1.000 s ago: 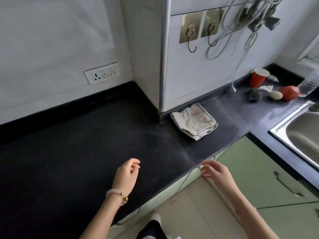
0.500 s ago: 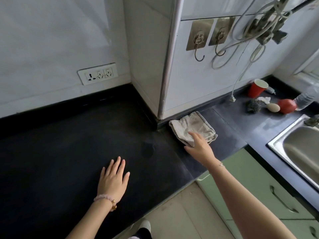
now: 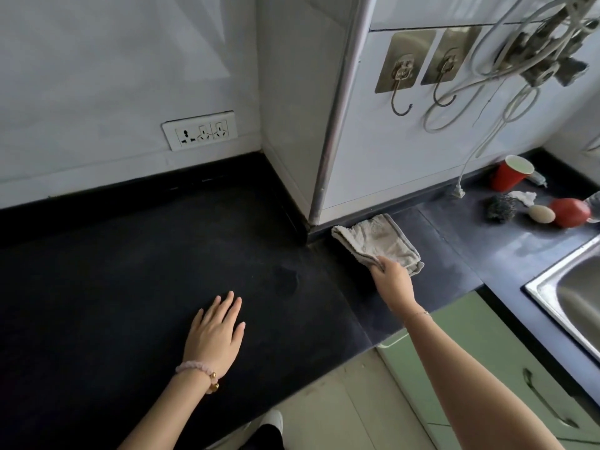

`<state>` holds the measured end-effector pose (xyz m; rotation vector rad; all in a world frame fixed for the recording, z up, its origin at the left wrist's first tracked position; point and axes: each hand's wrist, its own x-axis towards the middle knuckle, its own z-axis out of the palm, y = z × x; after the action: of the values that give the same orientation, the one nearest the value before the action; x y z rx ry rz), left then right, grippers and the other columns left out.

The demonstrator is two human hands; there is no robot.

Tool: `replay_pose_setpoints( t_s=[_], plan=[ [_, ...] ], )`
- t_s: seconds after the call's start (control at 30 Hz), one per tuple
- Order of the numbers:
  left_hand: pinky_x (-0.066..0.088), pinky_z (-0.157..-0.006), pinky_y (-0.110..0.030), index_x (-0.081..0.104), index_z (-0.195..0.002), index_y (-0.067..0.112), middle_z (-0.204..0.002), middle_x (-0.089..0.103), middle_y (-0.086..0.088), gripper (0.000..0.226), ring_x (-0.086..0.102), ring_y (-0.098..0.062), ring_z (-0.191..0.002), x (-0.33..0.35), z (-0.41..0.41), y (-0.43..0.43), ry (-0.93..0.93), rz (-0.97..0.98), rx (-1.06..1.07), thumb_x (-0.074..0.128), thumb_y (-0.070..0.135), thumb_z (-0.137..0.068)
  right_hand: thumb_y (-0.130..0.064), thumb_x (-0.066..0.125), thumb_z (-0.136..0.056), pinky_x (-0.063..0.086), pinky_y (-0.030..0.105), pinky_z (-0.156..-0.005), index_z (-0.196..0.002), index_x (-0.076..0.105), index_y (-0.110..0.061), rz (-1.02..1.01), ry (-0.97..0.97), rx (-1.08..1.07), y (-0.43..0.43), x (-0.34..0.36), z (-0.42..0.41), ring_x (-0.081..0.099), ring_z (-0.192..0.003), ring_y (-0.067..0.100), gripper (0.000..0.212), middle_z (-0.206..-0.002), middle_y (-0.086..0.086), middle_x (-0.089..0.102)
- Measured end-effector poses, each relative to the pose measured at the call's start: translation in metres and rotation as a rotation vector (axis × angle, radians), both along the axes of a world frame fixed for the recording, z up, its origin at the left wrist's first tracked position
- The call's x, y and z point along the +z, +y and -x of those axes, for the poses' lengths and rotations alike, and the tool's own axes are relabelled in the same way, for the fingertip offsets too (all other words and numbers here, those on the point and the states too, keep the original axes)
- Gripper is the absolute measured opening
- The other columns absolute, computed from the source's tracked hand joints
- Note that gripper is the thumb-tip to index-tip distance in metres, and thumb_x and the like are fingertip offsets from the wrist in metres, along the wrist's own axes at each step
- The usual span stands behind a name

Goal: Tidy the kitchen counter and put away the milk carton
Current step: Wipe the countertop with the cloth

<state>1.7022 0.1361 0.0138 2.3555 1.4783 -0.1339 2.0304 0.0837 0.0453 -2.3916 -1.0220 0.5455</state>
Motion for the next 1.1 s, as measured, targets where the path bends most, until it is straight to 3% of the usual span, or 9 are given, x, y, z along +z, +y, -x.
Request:
replay_pose_setpoints(
  t_s=[0.2,0.33,0.5,0.63,0.7,0.77,0.83,0.97,1.1],
  plan=[
    [0.016,-0.12,-0.039,0.026,-0.144,0.024,-0.157,0.016,0.008,0.049,0.011,-0.014,-0.146,0.003,0.007,0.002,-0.048,0.011,0.011,0.032,0.035,-0.097,-0.027,0.049,-0.091,0.04,0.032,-0.062,-0.084,0.066,-0.01,-0.02,0.062,0.061,-0.014,0.006,0.023,0.056,-0.067,0.022,0.025,-0.069,0.01,0.065],
    [0.016,-0.12,-0.041,0.025,-0.145,0.024,-0.157,0.016,0.007,0.05,0.011,-0.015,-0.146,0.001,0.016,-0.001,-0.028,-0.018,0.061,0.033,0.035,-0.097,-0.04,0.054,-0.087,0.033,0.029,-0.051,-0.063,0.054,-0.007,0.042,0.089,0.15,-0.016,0.009,0.055,0.04,-0.049,0.013,0.041,-0.049,-0.002,0.043],
    [0.013,-0.119,-0.046,0.019,-0.146,0.022,-0.158,0.012,0.006,0.054,0.008,-0.018,-0.146,0.002,0.031,0.002,0.013,-0.048,0.159,0.031,0.039,-0.096,-0.031,0.051,-0.084,0.03,0.03,-0.052,-0.054,0.045,-0.011,-0.016,0.078,0.092,-0.004,0.011,0.072,0.04,-0.05,0.017,0.037,-0.05,0.004,0.043],
    [0.008,-0.12,-0.047,0.01,-0.148,0.025,-0.158,0.003,0.01,0.056,0.002,-0.017,-0.147,-0.003,0.038,0.004,0.041,-0.011,0.153,0.024,0.044,-0.096,-0.031,0.051,-0.081,0.032,0.03,-0.053,-0.051,0.041,-0.015,-0.096,0.144,0.027,0.002,0.005,0.078,0.041,-0.051,0.015,0.035,-0.049,-0.003,0.045],
    [0.007,-0.12,-0.047,0.009,-0.147,0.026,-0.158,0.003,0.01,0.056,0.001,-0.016,-0.147,-0.004,0.038,0.003,0.039,-0.008,0.152,0.023,0.045,-0.096,-0.033,0.051,-0.085,0.042,0.031,-0.066,-0.066,0.058,-0.021,-0.073,0.211,0.079,0.005,-0.003,0.079,0.053,-0.067,0.015,0.024,-0.064,-0.005,0.058],
    [0.006,-0.12,-0.047,0.01,-0.147,0.026,-0.158,0.003,0.01,0.056,0.001,-0.016,-0.147,-0.005,0.038,0.004,0.031,-0.009,0.153,0.023,0.045,-0.096,-0.039,0.049,-0.087,0.045,0.033,-0.092,-0.102,0.067,-0.028,-0.039,0.252,0.125,0.009,-0.011,0.078,0.058,-0.103,0.018,0.026,-0.104,-0.005,0.067],
    [0.006,-0.12,-0.048,0.011,-0.147,0.026,-0.158,0.004,0.01,0.056,0.002,-0.016,-0.147,-0.005,0.039,0.006,0.018,0.004,0.153,0.024,0.045,-0.096,-0.039,0.046,-0.09,0.03,0.036,-0.113,-0.13,0.055,-0.028,0.01,0.249,0.154,0.015,-0.015,0.077,0.041,-0.134,0.021,0.042,-0.144,-0.002,0.046],
    [0.005,-0.12,-0.048,0.008,-0.147,0.027,-0.158,0.001,0.011,0.057,-0.001,-0.016,-0.147,-0.005,0.041,0.008,0.032,0.039,0.14,0.023,0.046,-0.096,-0.03,0.034,-0.098,0.005,0.034,-0.121,-0.142,0.04,-0.023,0.098,0.139,0.383,0.026,-0.019,0.079,0.009,-0.147,0.016,0.045,-0.156,-0.005,0.023],
    [0.004,-0.12,-0.049,0.008,-0.147,0.027,-0.158,0.0,0.011,0.057,-0.002,-0.016,-0.147,-0.004,0.042,0.008,0.034,0.051,0.142,0.023,0.045,-0.096,-0.027,0.028,-0.099,0.002,0.035,-0.121,-0.147,0.029,-0.02,0.123,0.023,0.471,0.021,-0.024,0.084,0.004,-0.148,0.016,0.048,-0.158,-0.003,0.016]
  ],
)
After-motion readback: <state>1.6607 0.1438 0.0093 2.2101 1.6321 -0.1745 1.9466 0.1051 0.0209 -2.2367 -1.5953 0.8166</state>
